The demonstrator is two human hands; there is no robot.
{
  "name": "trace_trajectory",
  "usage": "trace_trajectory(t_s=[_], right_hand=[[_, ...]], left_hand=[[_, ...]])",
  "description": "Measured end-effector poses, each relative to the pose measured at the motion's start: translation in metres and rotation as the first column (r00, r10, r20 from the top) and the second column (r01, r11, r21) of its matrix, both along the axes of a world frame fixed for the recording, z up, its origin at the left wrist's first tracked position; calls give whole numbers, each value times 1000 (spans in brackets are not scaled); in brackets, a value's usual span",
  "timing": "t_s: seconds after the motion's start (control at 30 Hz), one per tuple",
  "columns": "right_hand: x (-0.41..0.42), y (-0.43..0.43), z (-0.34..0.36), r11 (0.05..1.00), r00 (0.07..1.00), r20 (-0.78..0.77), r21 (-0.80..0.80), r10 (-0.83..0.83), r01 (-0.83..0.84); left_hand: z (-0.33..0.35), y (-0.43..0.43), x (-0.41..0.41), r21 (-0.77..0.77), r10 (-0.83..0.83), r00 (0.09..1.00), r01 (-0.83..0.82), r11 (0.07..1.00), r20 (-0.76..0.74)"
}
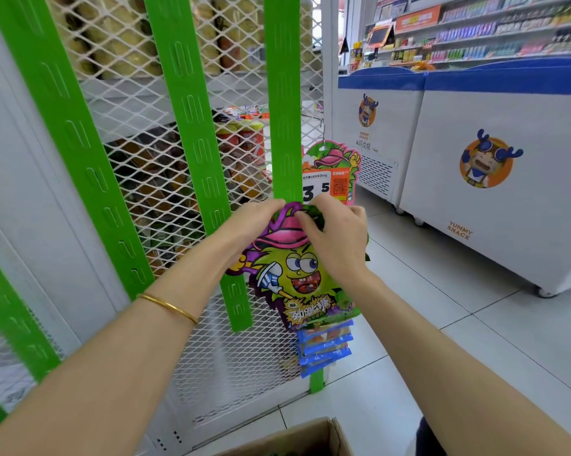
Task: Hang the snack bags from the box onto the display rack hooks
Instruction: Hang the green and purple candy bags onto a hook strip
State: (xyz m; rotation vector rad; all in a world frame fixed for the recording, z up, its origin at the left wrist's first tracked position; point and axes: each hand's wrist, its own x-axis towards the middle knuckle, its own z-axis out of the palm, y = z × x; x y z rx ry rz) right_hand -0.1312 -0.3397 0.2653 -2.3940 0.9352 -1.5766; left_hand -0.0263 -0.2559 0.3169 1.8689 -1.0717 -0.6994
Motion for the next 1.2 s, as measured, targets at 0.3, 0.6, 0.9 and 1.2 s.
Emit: trace_trajectory(t_s=[0.3,0.6,0.9,1.2], right_hand=[[4,2,9,998,997,-59,49,49,-46],[-3,4,6,981,987,-93,156,131,-115],[-3,1,2,961,983,-40,222,178,-165],[6,7,8,996,998,-25,75,56,-54]], left_hand=[[-4,-5,7,-53,104,987,-111,992,-120],[-6,-5,8,-53,115,987,-122,991,-115],[-4,-1,9,12,33,999,-33,999,-27],[-7,-3,12,-30,40,994,-43,999,-101]])
